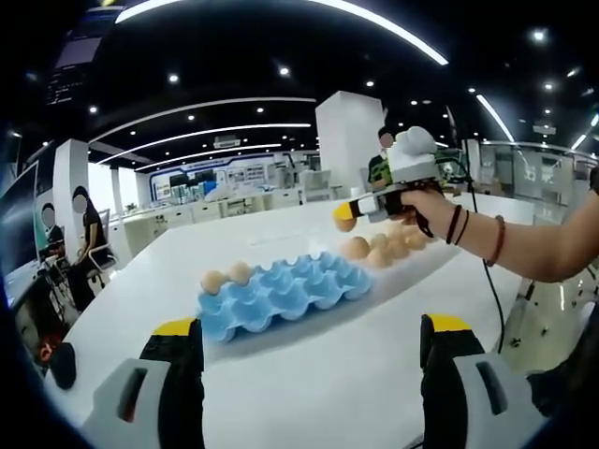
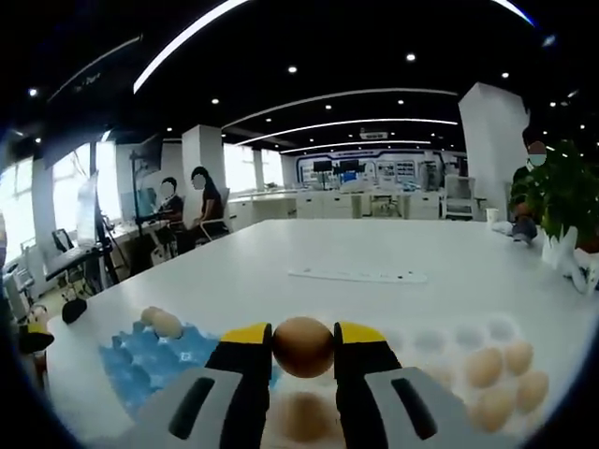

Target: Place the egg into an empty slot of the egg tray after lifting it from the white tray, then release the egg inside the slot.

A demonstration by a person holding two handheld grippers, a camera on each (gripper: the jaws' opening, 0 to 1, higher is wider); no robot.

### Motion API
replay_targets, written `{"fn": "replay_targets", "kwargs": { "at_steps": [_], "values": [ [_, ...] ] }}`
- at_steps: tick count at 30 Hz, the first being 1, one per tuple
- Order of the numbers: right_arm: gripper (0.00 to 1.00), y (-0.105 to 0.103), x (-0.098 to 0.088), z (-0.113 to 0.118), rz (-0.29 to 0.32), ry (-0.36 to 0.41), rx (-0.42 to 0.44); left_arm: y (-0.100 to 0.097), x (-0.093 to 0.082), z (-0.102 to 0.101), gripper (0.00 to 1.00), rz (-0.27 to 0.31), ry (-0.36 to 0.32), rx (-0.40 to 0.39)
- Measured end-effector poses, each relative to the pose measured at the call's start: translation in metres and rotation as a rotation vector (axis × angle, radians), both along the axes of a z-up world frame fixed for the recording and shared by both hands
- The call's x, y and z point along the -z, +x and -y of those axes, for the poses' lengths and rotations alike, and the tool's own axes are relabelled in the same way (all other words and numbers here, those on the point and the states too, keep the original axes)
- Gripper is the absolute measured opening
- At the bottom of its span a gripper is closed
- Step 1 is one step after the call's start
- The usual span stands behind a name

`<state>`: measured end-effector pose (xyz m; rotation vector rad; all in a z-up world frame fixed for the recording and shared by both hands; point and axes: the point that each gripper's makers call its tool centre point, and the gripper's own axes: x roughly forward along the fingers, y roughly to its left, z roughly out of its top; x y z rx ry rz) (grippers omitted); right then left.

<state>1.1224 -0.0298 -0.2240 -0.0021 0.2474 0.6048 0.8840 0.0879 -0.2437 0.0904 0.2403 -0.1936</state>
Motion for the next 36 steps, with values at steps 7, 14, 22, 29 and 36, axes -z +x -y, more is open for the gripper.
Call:
{"fn": "replay_targets", "kwargs": {
  "at_steps": [7, 14, 22, 29, 36],
  "values": [
    [0.26, -0.008, 0.002, -0.020, -0.007, -0.001, -0.041, -0.002, 0.000, -0.003, 0.98, 0.000, 0.000, -0.007],
    [0.26, -0.013, 0.005, -0.034, -0.018, -0.003, -0.074, -0.003, 0.001, -0.004, 0.98, 0.000, -0.003, -0.006],
    [0.26, -0.018, 0.011, -0.052, -0.038, 0.001, -0.111, -0.002, 0.003, -0.009, 0.98, -0.007, -0.002, -0.012],
    [0.26, -0.021, 0.014, -0.073, -0.045, -0.001, -0.159, 0.000, 0.001, -0.012, 0.98, -0.009, 0.006, -0.019],
    [0.26, -0.025, 0.019, -0.095, -0.048, -0.006, -0.202, 0.002, 0.000, -0.015, 0.98, -0.010, 0.011, -0.022]
  ]
}}
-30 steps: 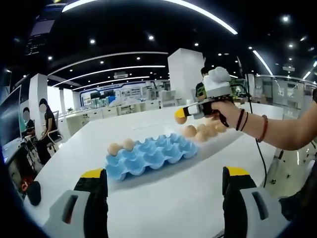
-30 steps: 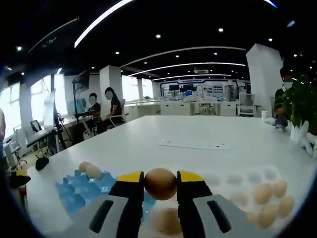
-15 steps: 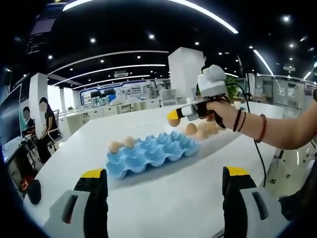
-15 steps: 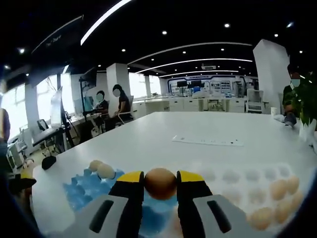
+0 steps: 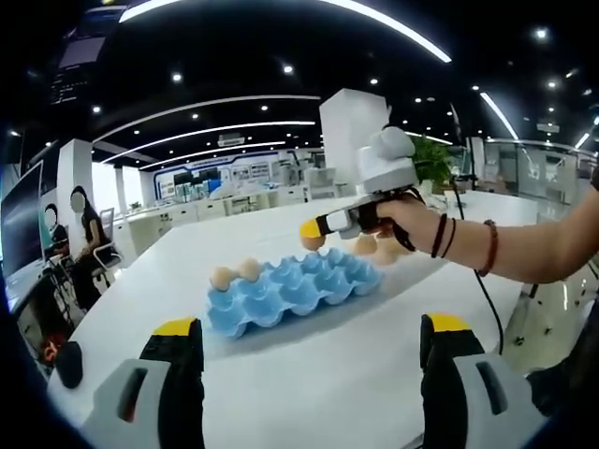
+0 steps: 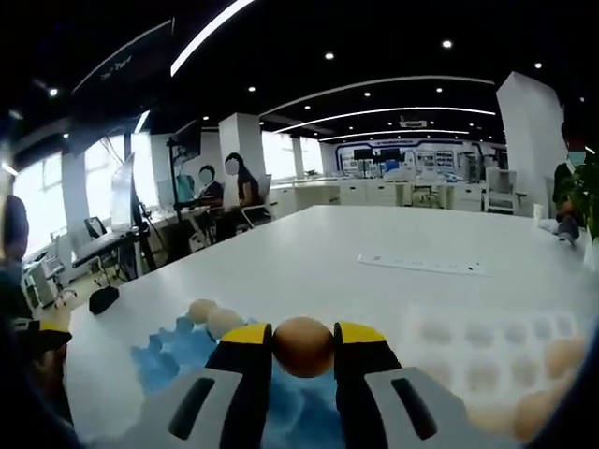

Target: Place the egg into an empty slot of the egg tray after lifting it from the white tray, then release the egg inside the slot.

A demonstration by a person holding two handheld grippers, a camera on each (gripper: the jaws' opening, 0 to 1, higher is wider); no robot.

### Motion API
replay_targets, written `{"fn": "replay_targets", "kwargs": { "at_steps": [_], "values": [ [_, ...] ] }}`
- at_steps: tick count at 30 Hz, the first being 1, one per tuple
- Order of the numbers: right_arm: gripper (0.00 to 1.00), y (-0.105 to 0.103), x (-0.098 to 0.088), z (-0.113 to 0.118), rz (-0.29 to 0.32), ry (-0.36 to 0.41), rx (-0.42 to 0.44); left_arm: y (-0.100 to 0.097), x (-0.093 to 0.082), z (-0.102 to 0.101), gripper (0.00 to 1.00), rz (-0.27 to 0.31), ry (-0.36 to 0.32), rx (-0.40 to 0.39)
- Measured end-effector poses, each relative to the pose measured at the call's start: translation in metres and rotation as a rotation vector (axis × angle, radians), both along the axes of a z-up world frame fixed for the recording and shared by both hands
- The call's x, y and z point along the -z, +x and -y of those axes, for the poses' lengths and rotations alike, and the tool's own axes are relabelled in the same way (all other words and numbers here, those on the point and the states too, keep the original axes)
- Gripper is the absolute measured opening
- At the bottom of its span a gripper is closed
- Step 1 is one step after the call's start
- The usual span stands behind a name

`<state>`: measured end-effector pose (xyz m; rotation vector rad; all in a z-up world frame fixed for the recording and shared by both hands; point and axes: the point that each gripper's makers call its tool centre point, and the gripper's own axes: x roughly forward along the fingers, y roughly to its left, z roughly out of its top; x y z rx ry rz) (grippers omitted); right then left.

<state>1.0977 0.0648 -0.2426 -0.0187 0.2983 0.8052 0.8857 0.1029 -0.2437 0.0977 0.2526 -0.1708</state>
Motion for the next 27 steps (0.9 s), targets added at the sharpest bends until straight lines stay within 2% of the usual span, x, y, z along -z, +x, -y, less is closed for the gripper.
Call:
{"fn": "replay_targets", "kwargs": {
  "at_steps": [3, 5, 8, 9, 10, 12, 16, 27],
  "values": [
    [0.26, -0.001, 0.004, -0.010, -0.003, -0.012, -0.017, 0.001, -0.001, 0.000, 0.98, -0.001, -0.001, 0.002],
    [0.26, 0.007, 0.005, -0.021, -0.011, -0.008, -0.034, 0.004, -0.003, -0.001, 0.98, 0.000, 0.000, 0.003],
    [0.26, 0.008, 0.007, -0.035, -0.023, 0.010, -0.078, 0.007, -0.004, -0.005, 0.98, -0.002, 0.008, -0.001],
    [0.26, 0.008, 0.008, -0.037, -0.022, 0.005, -0.076, 0.007, -0.004, -0.005, 0.98, -0.003, 0.009, -0.001],
    [0.26, 0.010, 0.006, -0.040, 0.006, 0.001, -0.081, 0.007, -0.004, -0.006, 0.98, -0.002, 0.008, -0.003],
    [0.26, 0.009, 0.007, -0.046, -0.015, 0.012, -0.099, 0.007, -0.005, -0.008, 0.98, 0.001, 0.006, -0.008],
    [0.26, 0.009, 0.011, -0.052, -0.007, -0.005, -0.102, 0.010, -0.004, -0.013, 0.98, -0.005, 0.008, -0.016],
    [0.27, 0.006, 0.031, -0.056, -0.035, -0.033, -0.123, 0.011, -0.003, -0.011, 0.98, -0.009, -0.001, -0.015]
  ]
}}
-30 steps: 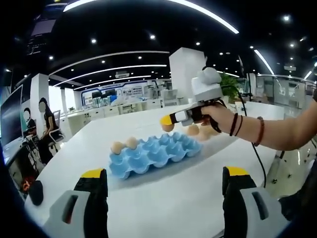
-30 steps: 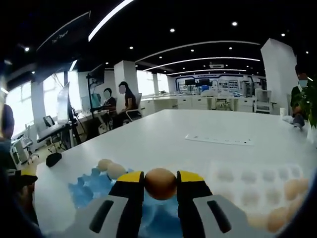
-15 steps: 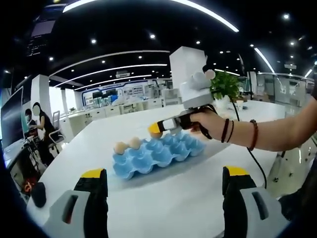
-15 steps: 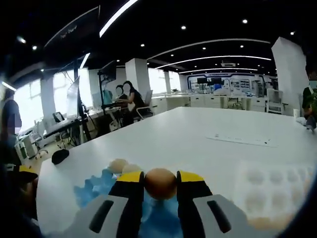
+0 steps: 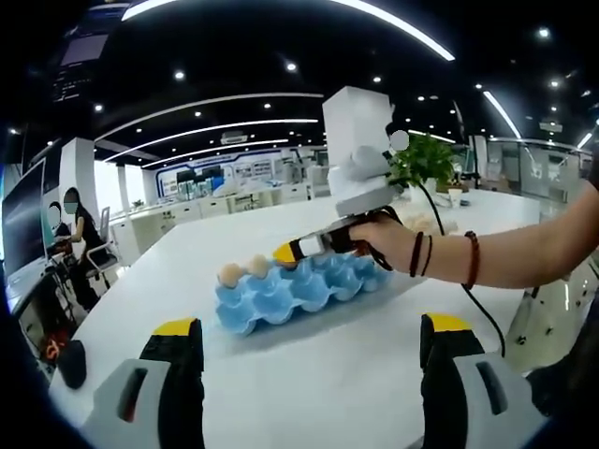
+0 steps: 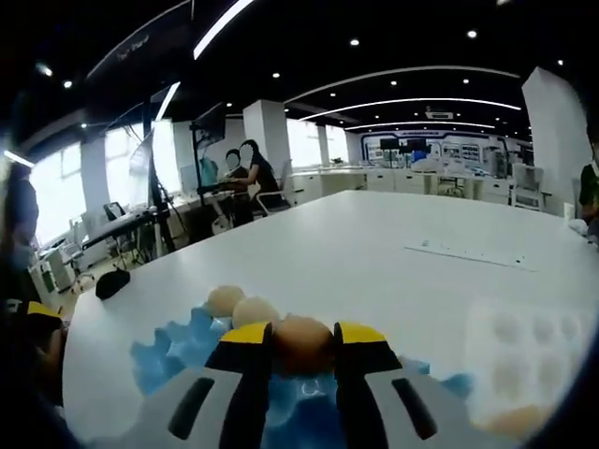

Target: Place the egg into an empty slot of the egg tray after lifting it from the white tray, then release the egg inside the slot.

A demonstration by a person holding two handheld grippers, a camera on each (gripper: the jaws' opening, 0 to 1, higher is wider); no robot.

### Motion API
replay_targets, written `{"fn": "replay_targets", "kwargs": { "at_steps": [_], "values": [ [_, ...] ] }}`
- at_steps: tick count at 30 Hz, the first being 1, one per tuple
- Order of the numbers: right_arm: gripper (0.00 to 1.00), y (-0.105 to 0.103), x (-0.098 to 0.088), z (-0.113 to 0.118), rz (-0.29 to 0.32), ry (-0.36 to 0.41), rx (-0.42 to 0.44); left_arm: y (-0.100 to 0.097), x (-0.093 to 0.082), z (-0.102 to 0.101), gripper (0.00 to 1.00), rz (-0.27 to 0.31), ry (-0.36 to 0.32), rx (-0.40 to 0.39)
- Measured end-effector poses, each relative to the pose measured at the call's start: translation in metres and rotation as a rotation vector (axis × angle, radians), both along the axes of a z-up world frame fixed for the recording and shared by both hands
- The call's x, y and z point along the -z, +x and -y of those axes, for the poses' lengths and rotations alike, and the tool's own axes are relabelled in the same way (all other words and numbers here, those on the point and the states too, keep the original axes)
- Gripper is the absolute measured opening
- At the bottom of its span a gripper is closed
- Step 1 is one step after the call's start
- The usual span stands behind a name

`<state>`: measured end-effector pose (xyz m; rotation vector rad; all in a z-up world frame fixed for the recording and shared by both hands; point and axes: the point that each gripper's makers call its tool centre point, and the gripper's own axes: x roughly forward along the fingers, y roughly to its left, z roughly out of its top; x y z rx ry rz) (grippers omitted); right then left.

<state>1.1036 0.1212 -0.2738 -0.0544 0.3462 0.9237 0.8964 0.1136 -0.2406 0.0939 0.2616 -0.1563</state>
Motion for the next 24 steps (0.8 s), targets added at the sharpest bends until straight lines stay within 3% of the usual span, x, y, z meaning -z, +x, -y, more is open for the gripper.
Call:
{"fn": "replay_targets", "kwargs": {
  "at_steps": [3, 7, 15, 24],
  "values": [
    [0.27, -0.0040, 0.0068, 0.0014, -0.007, -0.011, 0.000, 0.0008, 0.0011, 0.0013, 0.98, -0.004, 0.001, 0.001],
    [0.27, -0.0024, 0.0053, -0.0006, 0.046, -0.033, -0.015, 0.0007, 0.0021, 0.0022, 0.98, -0.004, -0.002, 0.001],
    [0.28, -0.0001, 0.0057, -0.0012, 0.042, 0.000, -0.027, -0.0002, 0.0034, 0.0003, 0.98, -0.003, -0.005, -0.006],
    [0.38, 0.0026, 0.0038, -0.0033, 0.078, -0.008, -0.020, -0.0011, 0.0024, -0.0008, 0.98, 0.008, -0.017, -0.006]
  ]
}}
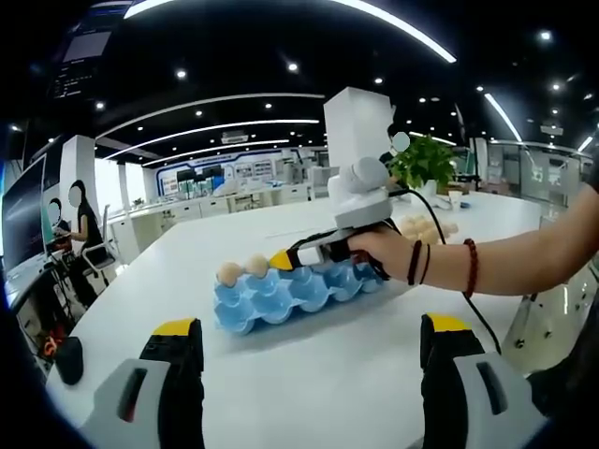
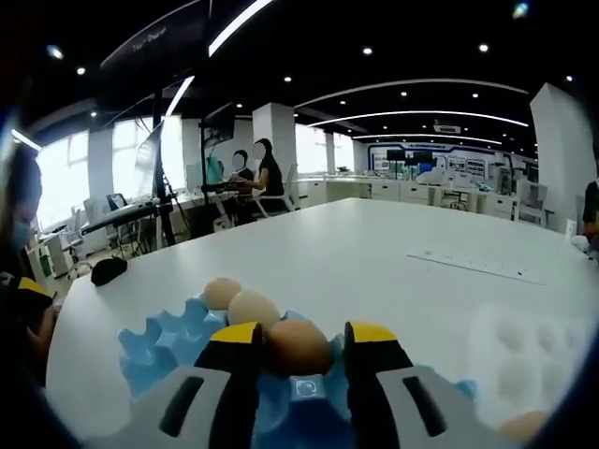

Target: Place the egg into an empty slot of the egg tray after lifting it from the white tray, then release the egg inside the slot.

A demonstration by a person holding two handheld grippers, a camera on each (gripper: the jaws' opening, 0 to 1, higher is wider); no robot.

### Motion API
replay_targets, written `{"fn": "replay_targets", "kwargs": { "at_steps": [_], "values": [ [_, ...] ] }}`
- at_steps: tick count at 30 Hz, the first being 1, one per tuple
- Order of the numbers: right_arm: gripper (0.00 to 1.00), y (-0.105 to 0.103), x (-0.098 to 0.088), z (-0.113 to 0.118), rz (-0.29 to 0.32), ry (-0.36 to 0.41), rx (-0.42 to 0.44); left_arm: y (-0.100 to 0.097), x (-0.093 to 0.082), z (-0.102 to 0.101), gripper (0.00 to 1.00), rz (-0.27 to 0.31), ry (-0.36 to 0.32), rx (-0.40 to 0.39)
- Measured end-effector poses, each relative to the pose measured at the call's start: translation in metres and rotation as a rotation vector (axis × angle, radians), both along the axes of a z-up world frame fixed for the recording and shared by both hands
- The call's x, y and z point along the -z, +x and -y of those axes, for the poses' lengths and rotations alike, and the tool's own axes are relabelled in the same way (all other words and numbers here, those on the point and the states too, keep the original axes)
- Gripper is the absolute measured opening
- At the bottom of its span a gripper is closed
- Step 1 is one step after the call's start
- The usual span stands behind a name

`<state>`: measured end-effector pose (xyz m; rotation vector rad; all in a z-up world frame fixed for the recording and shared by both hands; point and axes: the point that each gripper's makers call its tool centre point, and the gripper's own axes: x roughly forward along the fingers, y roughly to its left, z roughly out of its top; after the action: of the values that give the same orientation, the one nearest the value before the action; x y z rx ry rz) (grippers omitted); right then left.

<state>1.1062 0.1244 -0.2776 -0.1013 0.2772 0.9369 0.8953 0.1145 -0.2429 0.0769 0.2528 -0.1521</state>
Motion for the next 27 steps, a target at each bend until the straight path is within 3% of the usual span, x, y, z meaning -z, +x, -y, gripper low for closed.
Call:
{"fn": "replay_targets", "kwargs": {
  "at_steps": [13, 18, 27],
  "values": [
    [0.56, -0.001, -0.028, 0.006, 0.057, 0.053, 0.032, -0.002, 0.000, -0.002, 0.99, 0.002, -0.004, -0.011],
    [0.64, -0.007, -0.032, 0.004, 0.038, 0.061, 0.039, -0.003, -0.006, -0.004, 1.00, 0.028, -0.027, -0.004],
    [0.75, -0.011, -0.033, 0.010, 0.047, 0.034, 0.061, -0.006, -0.004, -0.003, 1.00, 0.020, -0.023, 0.012]
  ]
}}
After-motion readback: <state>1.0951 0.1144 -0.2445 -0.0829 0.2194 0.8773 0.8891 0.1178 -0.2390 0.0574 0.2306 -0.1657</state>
